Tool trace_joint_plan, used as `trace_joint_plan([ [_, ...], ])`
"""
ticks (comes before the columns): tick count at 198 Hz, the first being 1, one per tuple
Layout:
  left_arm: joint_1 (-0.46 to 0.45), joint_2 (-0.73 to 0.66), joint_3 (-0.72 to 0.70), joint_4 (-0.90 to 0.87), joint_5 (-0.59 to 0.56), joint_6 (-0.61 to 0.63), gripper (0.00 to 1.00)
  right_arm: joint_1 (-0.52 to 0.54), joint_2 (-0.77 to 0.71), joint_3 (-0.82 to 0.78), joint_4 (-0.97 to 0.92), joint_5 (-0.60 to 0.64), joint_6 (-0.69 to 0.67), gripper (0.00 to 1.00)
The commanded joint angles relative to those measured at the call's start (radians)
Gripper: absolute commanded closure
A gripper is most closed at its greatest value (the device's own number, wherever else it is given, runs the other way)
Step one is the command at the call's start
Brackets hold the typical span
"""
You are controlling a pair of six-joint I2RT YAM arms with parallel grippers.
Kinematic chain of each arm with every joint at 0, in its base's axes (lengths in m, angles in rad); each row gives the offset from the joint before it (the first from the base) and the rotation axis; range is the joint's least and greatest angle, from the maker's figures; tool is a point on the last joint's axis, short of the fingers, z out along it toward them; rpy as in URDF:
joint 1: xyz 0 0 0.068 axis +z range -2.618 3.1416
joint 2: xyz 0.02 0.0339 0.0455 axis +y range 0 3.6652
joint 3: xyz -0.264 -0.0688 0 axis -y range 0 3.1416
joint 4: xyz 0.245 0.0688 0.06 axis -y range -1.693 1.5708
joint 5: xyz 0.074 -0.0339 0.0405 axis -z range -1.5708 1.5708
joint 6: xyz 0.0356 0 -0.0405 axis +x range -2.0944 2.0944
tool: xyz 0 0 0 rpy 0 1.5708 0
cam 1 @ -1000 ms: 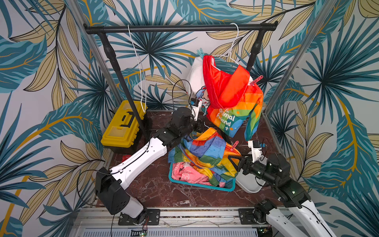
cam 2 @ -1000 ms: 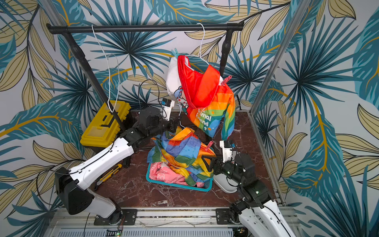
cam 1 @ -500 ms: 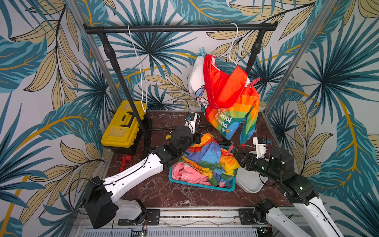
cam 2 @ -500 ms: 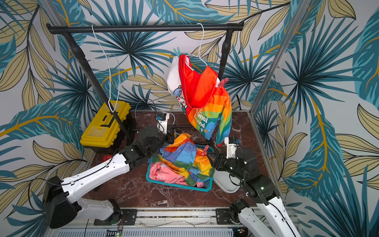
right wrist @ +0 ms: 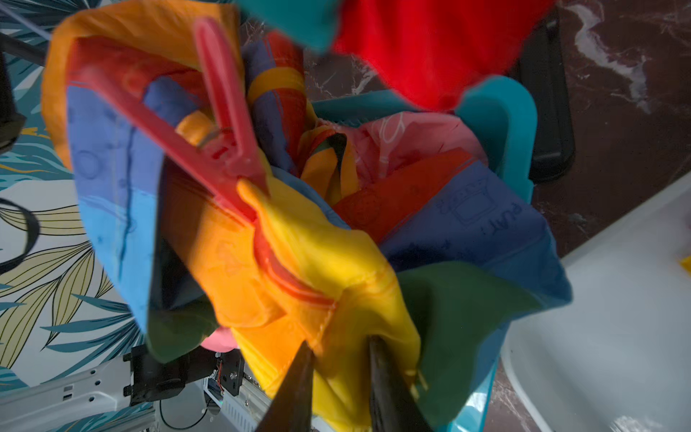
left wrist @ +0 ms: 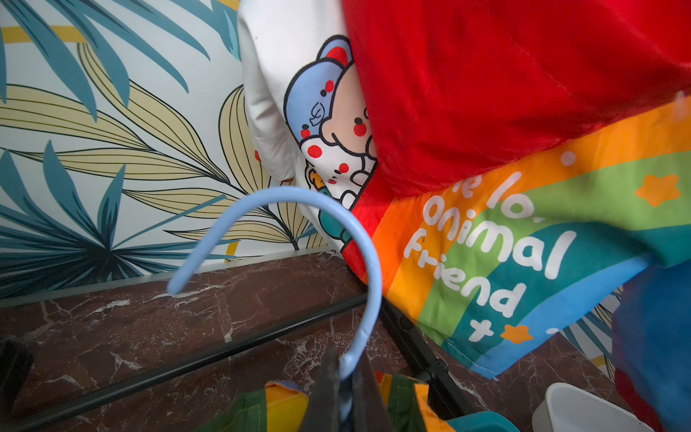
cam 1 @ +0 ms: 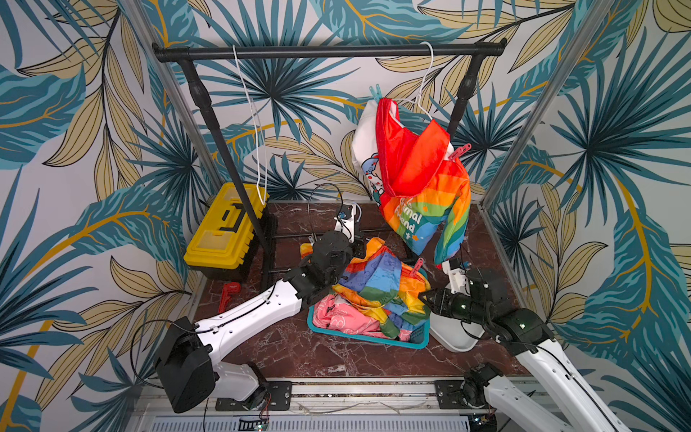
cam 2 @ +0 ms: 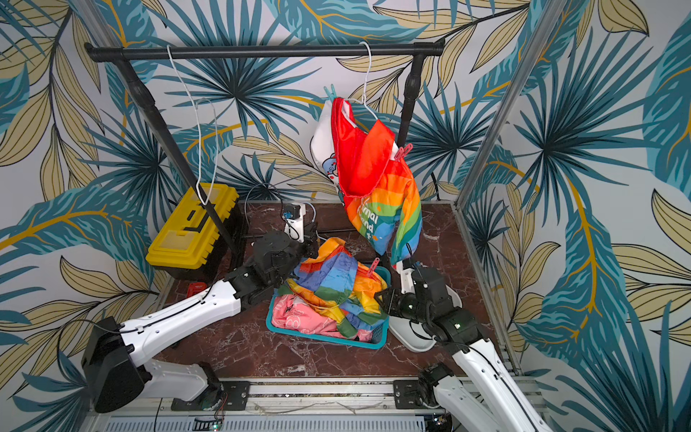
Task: Remove the clothespins securing jackets to the hanger
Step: Adjust the jacket in the basket.
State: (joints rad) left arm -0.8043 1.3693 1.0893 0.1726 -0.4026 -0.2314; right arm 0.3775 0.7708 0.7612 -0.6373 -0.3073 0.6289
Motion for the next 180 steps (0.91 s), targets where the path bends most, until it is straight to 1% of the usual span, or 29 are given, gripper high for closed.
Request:
trace_joint_plan([
  [1,-0.002,-0.007,-0.026,0.06,-0.003,-0.002,1.0,-0.003,0.078,-0.044,0.148,-0.035,0.035,0.73],
  [46,-0.026,-0.05,-0.146,0.105,-0.012,-0.04,1.0,-0.004,0.248,-0.075,0.278,0.042,0.093,0.73],
  [64,-0.036,-0.069,-0.198,0.13,-0.014,-0.061,1.0,-0.005,0.301,-0.09,0.355,0.066,0.134,0.7],
  [77,-0.047,-0.077,-0.228,0.141,-0.023,-0.07,1.0,-0.005,0.346,-0.087,0.383,0.08,0.163,0.64],
  [89,-0.058,-0.082,-0.252,0.152,-0.025,-0.08,1.0,-0.005,0.387,-0.088,0.41,0.085,0.179,0.63],
  [95,-0.063,-0.082,-0.263,0.159,-0.025,-0.083,1.0,-0.005,0.412,-0.092,0.473,0.084,0.186,0.61],
  [119,-0.084,-0.082,-0.291,0.172,-0.033,-0.086,1.0,-0.006,0.496,-0.077,0.533,0.067,0.203,0.57],
  [129,-0.098,-0.085,-0.301,0.175,-0.041,-0.087,1.0,-0.005,0.523,-0.073,0.56,0.061,0.206,0.5],
  [134,-0.105,-0.087,-0.307,0.178,-0.044,-0.084,1.0,-0.005,0.537,-0.07,0.569,0.06,0.207,0.49],
  [147,-0.123,-0.088,-0.323,0.183,-0.055,-0.08,1.0,-0.005,0.562,-0.062,0.597,0.053,0.211,0.47],
  [161,-0.143,-0.091,-0.338,0.189,-0.067,-0.084,1.0,-0.005,0.589,-0.056,0.634,0.038,0.212,0.41],
  [173,-0.164,-0.092,-0.354,0.198,-0.08,-0.079,1.0,-0.005,0.605,-0.049,0.63,0.047,0.203,0.37],
  [180,-0.176,-0.09,-0.36,0.199,-0.097,-0.076,1.0,-0.005,0.606,-0.042,0.619,0.042,0.198,0.36],
])
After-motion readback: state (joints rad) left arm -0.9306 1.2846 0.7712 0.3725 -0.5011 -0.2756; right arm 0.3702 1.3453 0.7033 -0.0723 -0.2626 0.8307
